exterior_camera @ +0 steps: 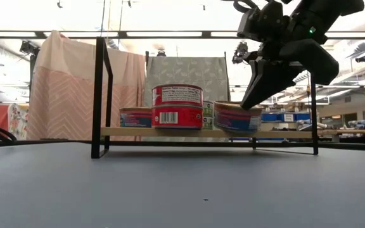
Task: Stack canned seafood by type on shelf
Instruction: Stack the blue/pink tuna can on top of the blue/pink tuna can on the shelf
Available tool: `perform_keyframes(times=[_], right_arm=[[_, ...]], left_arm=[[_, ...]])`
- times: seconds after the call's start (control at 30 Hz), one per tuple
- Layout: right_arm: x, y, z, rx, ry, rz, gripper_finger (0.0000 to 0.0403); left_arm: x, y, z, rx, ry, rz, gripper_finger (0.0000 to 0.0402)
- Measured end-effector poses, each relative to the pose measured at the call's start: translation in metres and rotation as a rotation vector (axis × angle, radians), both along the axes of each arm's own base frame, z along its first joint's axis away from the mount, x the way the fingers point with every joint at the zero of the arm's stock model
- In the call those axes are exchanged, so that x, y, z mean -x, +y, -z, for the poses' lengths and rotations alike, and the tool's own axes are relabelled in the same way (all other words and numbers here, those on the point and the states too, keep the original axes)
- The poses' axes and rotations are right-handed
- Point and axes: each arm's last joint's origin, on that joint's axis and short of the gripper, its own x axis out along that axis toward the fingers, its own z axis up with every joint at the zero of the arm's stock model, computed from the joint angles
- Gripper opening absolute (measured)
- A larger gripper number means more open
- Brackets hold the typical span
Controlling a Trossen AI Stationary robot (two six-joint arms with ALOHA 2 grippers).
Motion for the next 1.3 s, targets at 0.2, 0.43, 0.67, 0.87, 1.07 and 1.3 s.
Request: perform_keyframes(times=[0.2, 0.43, 0.67, 0.87, 1.07, 1.3], right_arm=[[-0.003, 0.0, -0.009, 0.022, 0.002, 0.008, 0.0005], [-0.014, 0.001, -0.03, 0.06, -0.045, -0.006, 0.0003], [-0.016, 0.002, -0.04, 0.073, -0.048, -0.008, 0.0002], [-0.012, 0.002, -0.037, -0.007, 0.021, -0.029, 0.0018], [-0.003, 0.0, -0.04, -0.337, 0.061, 0.171, 0.0086], [0.003, 0.014, -0.057, -0.58, -0.13, 0.405, 0.0136]], left_arm=[[0.0, 0.0, 0.0, 0.001, -0.001, 0.0, 0.0218], [0.0, 0.0, 0.0, 0.0, 0.0, 0.0, 0.0218], [-0.001, -0.002, 0.0, -0.003, 0.002, 0.013, 0.0218], [-0.001, -0.002, 0.0, -0.004, 0.001, 0.026, 0.0218], [-0.001, -0.002, 0.0, -0.004, 0.001, 0.036, 0.0218], [-0.001, -0.003, 0.001, -0.009, 0.002, 0.042, 0.0218]])
